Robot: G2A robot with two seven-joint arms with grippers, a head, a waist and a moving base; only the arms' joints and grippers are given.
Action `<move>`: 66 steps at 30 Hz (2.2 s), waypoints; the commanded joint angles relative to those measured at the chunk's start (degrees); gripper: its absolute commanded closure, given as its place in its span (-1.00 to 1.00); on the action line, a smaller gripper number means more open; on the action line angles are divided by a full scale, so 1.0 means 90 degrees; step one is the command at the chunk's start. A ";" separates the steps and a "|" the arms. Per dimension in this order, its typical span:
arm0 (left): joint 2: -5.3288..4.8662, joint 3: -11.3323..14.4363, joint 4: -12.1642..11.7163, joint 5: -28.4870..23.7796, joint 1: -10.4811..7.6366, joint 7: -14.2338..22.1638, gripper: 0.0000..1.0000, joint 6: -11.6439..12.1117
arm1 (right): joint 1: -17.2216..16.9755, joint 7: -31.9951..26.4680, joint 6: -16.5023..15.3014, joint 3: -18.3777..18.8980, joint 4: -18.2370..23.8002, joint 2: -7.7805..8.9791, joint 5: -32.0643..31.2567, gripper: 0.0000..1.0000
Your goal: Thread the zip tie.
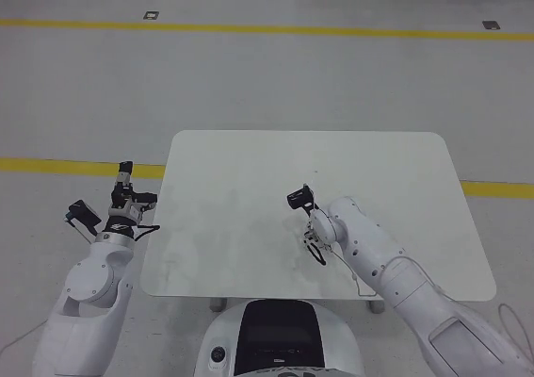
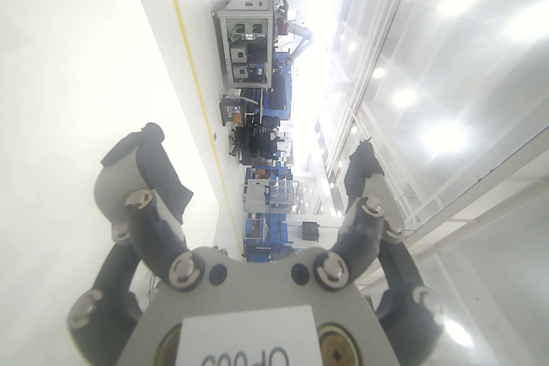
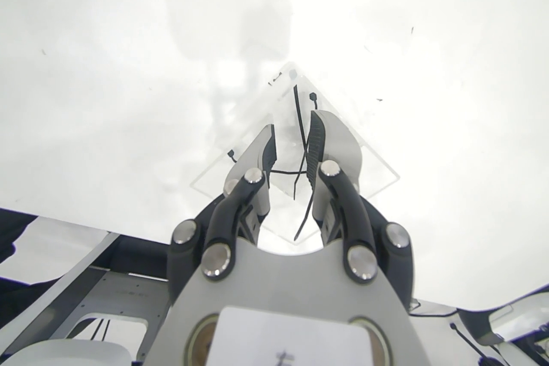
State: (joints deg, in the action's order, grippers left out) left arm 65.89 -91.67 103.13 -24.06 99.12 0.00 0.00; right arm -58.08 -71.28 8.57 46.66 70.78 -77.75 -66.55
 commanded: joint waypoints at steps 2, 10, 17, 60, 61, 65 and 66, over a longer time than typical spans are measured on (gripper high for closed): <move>0.0000 0.0000 0.0000 0.0000 0.0000 0.0000 -1.00 0.0000 | 0.0019 -0.0003 -0.0024 0.0001 -0.0053 -0.0018 0.0013 0.60; 0.0000 0.0000 0.0000 0.0000 0.0000 0.0000 -1.00 0.0000 | 0.0057 -0.0005 -0.0079 -0.0006 -0.0186 -0.0061 0.0000 0.64; 0.0000 0.0000 0.0000 0.0000 0.0000 0.0000 -1.00 0.0000 | 0.0112 0.0029 -0.0104 0.0001 -0.0358 -0.0111 0.0071 0.66; 0.0000 0.0000 0.0000 0.0000 0.0000 0.0000 -1.00 0.0000 | -0.0840 0.0176 -0.0297 0.0821 0.1156 0.0091 -0.0323 1.00; 0.0000 0.0000 0.0000 0.0000 0.0000 0.0000 -1.00 0.0000 | -0.0873 0.0211 -0.0316 0.0850 0.1184 0.0099 -0.0310 1.00; 0.0000 0.0000 0.0000 0.0000 0.0000 0.0000 -1.00 0.0000 | -0.0985 0.0391 -0.0360 0.0961 0.1291 0.0122 -0.0276 1.00; 0.0000 0.0000 0.0000 0.0000 0.0000 0.0000 -1.00 0.0000 | -0.1025 0.0470 -0.0368 0.0997 0.1325 0.0127 -0.0244 1.00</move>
State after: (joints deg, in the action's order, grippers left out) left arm 65.89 -91.67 103.13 -24.06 99.12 0.00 0.00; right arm -67.03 -67.62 5.32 55.37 82.47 -76.65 -68.97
